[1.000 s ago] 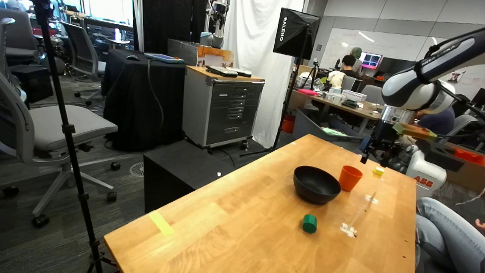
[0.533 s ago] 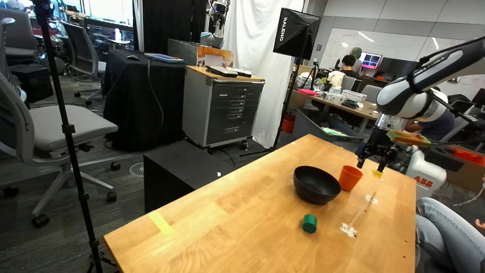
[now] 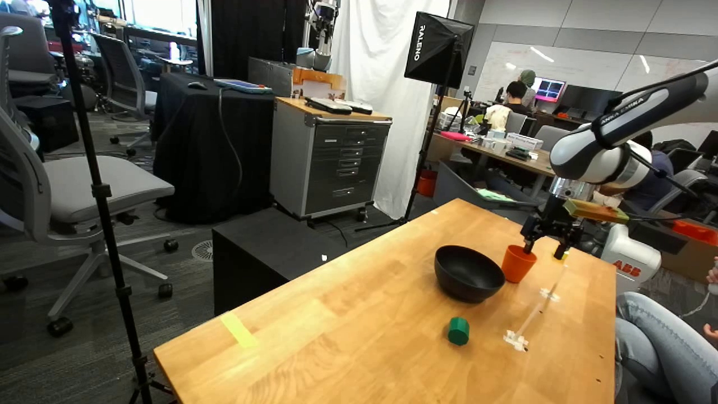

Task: Pour the contents of the orange cup into the black bowl

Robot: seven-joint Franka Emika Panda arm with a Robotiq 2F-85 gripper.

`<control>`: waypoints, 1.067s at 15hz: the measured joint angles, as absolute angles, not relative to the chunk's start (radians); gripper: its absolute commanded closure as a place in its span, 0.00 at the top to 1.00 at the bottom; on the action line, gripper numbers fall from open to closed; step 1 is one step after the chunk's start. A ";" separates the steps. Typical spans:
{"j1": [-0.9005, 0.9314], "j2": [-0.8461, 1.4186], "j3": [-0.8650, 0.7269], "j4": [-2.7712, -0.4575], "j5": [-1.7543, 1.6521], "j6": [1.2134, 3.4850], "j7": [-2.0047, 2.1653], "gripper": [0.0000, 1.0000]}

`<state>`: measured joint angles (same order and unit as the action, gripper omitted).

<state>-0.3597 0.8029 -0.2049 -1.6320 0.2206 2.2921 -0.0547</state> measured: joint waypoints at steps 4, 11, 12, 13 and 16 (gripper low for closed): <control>-0.360 0.850 -0.204 -1.599 0.221 2.294 -0.036 0.73; -0.360 0.873 -0.198 -1.569 0.222 2.295 -0.028 0.18; -0.361 0.873 -0.196 -1.568 0.222 2.296 -0.027 0.11; -0.361 0.873 -0.194 -1.568 0.222 2.296 -0.027 0.03; -0.362 0.873 -0.187 -1.568 0.222 2.302 -0.027 0.00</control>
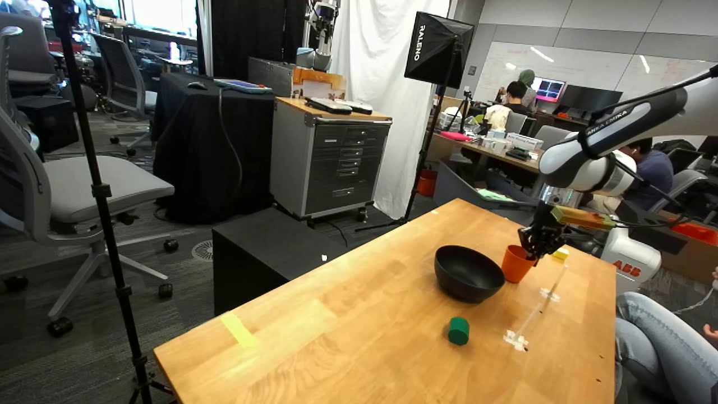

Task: Pour the contents of the orange cup into the black bowl

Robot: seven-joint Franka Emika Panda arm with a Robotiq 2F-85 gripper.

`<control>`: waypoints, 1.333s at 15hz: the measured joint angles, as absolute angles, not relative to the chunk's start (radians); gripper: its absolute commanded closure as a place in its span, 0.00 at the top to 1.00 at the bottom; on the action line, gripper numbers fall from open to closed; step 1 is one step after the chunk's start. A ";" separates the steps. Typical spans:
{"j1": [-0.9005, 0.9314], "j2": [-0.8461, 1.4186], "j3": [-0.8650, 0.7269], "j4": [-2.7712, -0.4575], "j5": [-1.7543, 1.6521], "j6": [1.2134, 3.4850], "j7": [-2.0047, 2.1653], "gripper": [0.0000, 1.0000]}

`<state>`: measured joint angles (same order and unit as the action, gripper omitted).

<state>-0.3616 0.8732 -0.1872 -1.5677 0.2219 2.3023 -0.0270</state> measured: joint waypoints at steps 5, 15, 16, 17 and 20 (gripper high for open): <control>-0.362 0.871 -0.181 -1.566 0.224 2.312 -0.027 0.01; -0.361 0.848 -0.148 -1.611 0.224 2.451 -0.027 0.01; -0.360 0.837 -0.141 -1.629 0.224 2.479 -0.027 0.01; -0.358 0.825 -0.134 -1.650 0.224 2.508 -0.027 0.01; -0.351 0.783 -0.114 -1.724 0.224 2.591 -0.028 0.01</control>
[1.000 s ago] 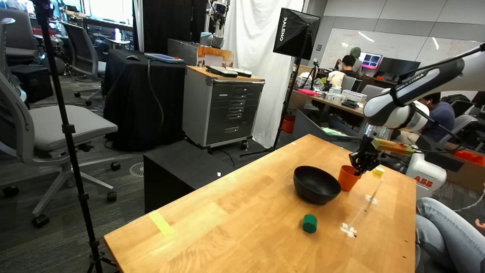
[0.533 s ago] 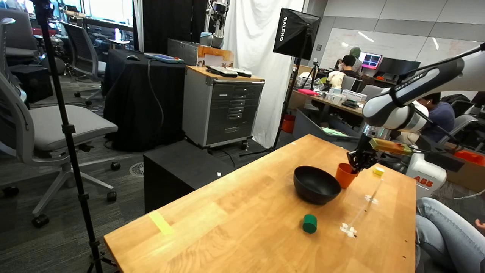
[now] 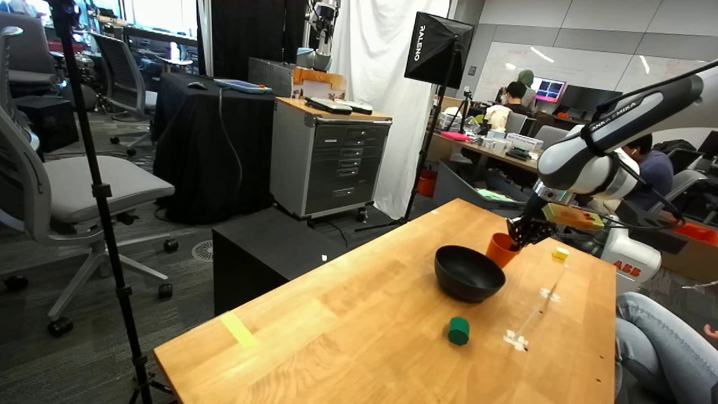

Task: Pour the contents of the orange cup into the black bowl

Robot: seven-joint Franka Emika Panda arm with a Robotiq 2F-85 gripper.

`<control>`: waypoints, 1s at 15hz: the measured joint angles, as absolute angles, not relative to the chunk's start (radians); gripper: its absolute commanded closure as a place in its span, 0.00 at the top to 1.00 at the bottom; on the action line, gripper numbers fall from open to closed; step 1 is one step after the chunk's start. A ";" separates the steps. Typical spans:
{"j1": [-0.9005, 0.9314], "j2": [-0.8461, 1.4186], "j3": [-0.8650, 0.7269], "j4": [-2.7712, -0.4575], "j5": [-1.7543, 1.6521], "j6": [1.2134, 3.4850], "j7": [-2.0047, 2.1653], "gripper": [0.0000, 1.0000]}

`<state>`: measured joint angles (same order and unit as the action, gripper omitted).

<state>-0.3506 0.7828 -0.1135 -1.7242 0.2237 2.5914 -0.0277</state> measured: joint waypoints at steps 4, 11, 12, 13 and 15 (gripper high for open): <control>-0.345 0.728 -0.089 -1.817 0.225 2.687 -0.028 0.01; -0.345 0.650 -0.056 -1.939 0.300 2.896 0.007 0.01; -0.345 0.644 -0.049 -1.954 0.306 2.934 0.018 0.01; -0.344 0.640 -0.042 -1.968 0.306 2.970 0.029 0.01; -0.330 0.639 -0.036 -1.998 0.306 3.034 0.055 0.01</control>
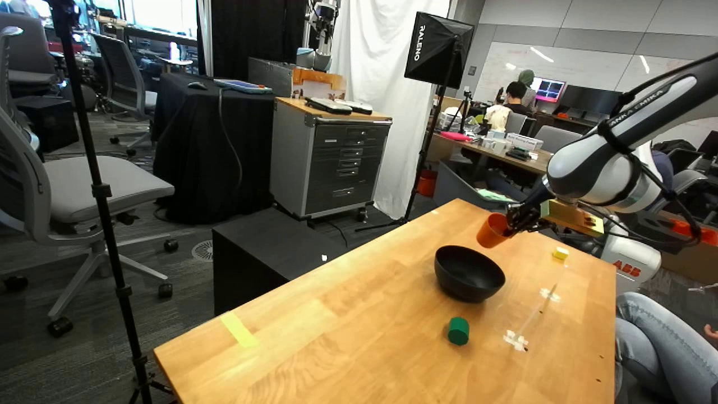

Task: Pour the contents of the orange cup into the black bowl

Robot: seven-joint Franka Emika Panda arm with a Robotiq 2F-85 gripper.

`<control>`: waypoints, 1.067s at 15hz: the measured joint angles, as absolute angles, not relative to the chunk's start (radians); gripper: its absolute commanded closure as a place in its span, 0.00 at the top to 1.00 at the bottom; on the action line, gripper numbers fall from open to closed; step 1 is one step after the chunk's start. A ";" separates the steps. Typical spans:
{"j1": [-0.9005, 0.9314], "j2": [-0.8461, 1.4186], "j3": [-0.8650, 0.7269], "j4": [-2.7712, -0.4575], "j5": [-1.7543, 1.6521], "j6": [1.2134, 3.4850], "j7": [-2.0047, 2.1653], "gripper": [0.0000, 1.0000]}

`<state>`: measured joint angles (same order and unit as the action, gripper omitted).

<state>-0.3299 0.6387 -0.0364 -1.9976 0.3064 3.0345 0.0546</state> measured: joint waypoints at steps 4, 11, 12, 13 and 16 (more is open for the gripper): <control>-0.271 0.640 -0.037 -2.065 0.306 3.162 0.119 0.01; -0.186 0.661 -0.037 -2.157 0.306 3.438 0.232 0.01; -0.180 0.667 -0.038 -2.166 0.306 3.467 0.239 0.01; -0.175 0.674 -0.039 -2.173 0.306 3.497 0.245 0.01; -0.166 0.699 -0.042 -2.192 0.310 3.594 0.261 0.01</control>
